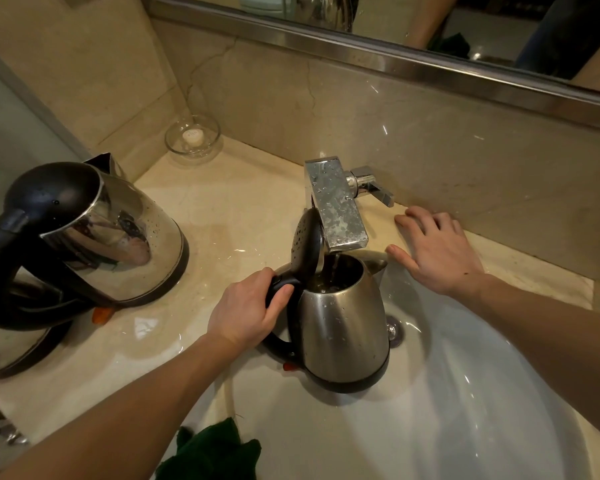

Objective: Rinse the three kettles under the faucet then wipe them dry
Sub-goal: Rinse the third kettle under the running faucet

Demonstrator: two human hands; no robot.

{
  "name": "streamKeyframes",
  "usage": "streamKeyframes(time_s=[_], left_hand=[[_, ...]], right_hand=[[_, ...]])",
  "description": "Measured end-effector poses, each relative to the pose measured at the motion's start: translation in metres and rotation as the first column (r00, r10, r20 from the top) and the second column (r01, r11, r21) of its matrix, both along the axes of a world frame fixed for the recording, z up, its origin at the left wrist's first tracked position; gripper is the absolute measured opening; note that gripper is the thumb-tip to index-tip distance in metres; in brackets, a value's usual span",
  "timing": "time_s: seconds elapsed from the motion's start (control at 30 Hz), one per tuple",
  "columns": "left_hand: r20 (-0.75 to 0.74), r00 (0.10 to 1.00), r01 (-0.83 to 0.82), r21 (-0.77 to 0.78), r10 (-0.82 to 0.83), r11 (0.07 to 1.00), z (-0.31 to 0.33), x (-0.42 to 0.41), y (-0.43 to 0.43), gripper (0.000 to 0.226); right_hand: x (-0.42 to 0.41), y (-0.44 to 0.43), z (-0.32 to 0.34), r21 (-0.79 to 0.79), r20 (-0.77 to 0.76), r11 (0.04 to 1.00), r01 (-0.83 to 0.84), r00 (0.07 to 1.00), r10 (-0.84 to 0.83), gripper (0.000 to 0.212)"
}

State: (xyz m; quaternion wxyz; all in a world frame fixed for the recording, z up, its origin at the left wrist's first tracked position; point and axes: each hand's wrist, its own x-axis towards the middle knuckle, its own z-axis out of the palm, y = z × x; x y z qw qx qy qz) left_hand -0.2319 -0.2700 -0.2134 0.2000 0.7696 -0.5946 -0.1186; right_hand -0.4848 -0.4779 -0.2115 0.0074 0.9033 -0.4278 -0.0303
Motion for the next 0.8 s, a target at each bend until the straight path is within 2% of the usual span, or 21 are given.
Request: streamKeyframes(time_s=[0.57, 0.7, 0.8], left_hand=[[-0.003, 1.000, -0.003, 0.025, 0.003, 1.000, 0.0024, -0.0010, -0.0002, 0.063], [-0.002, 1.000, -0.003, 0.026, 0.003, 1.000, 0.0049, -0.0017, 0.0009, 0.053], [-0.005, 1.000, 0.000, 0.034, 0.000, 0.999, 0.0057, -0.0029, -0.0001, 0.055]], right_hand=[[-0.0001, -0.0008, -0.0011, -0.007, -0.002, 1.000, 0.002, 1.000, -0.002, 0.068], [-0.0005, -0.0011, -0.0025, -0.015, 0.004, 1.000, -0.001, 1.000, 0.001, 0.066], [-0.0006, -0.0008, -0.0022, -0.021, 0.006, 1.000, -0.003, 1.000, 0.003, 0.066]])
